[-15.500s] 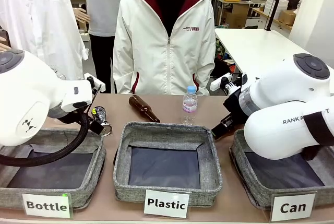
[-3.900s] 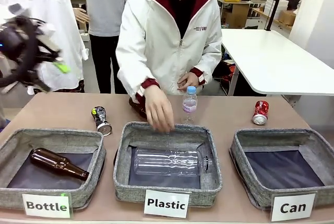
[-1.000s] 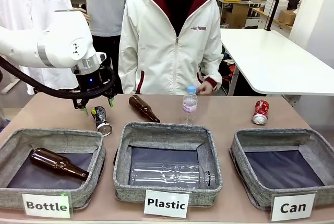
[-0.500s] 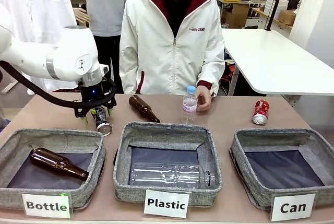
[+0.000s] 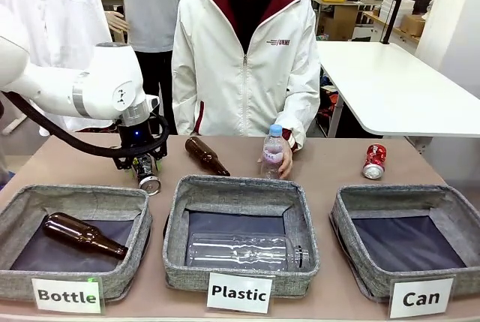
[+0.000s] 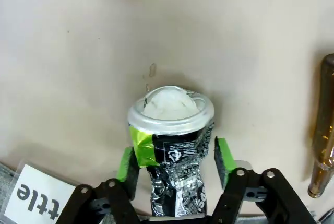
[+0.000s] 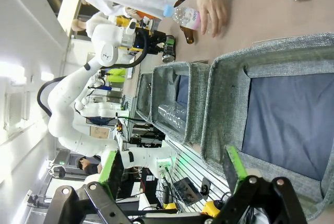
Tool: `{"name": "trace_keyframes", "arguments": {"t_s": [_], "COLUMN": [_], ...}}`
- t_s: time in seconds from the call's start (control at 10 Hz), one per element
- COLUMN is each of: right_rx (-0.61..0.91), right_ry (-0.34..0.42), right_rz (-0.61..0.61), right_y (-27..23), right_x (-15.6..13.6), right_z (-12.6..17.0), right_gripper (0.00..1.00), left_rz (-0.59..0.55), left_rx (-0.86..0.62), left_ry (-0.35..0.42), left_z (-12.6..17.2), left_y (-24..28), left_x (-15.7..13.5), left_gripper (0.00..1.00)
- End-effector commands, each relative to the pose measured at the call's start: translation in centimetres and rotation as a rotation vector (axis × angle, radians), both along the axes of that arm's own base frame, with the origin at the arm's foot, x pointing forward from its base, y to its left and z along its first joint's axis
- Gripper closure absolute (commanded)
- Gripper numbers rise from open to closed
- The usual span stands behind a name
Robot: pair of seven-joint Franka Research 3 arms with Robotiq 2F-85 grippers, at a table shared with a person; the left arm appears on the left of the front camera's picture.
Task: Sort the can waste into the basket.
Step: Pick up the can waste from the table and place it in the right Fabric basket.
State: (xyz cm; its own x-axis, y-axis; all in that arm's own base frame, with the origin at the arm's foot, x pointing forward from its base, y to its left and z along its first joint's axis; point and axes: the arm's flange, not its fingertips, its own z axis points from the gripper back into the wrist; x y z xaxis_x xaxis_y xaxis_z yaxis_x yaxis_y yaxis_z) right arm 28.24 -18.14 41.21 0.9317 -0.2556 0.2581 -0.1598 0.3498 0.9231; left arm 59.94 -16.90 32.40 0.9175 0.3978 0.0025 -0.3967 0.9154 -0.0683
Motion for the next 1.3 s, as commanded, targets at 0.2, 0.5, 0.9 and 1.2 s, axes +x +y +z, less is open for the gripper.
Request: {"name": "trace_keyframes", "arguments": {"t_s": [0.2, 0.5, 0.9, 1.2], "right_rx": [0.013, 0.013, 0.013, 0.013], "right_ry": [-0.036, -0.036, -0.036, -0.036], "right_rz": [-0.001, -0.001, -0.001, -0.001], "right_y": [0.0, 0.0, 0.0, 0.0], "right_x": [0.2, 0.2, 0.2, 0.2], "right_z": [0.1, 0.1, 0.1, 0.1], "right_gripper": [0.00, 0.00, 0.00, 0.00], "left_rz": [-0.007, -0.007, -0.319, -0.742], "left_rx": [-0.033, -0.031, -0.134, -0.212], "left_ry": [-0.022, -0.063, -0.109, -0.100], "left_z": [0.7, 4.1, 17.4, 22.2], "left_y": [0.4, 1.9, 7.5, 12.4], "left_x": [-0.4, -1.5, -8.6, -17.8], "left_gripper": [0.85, 1.00, 1.00, 1.00]}}
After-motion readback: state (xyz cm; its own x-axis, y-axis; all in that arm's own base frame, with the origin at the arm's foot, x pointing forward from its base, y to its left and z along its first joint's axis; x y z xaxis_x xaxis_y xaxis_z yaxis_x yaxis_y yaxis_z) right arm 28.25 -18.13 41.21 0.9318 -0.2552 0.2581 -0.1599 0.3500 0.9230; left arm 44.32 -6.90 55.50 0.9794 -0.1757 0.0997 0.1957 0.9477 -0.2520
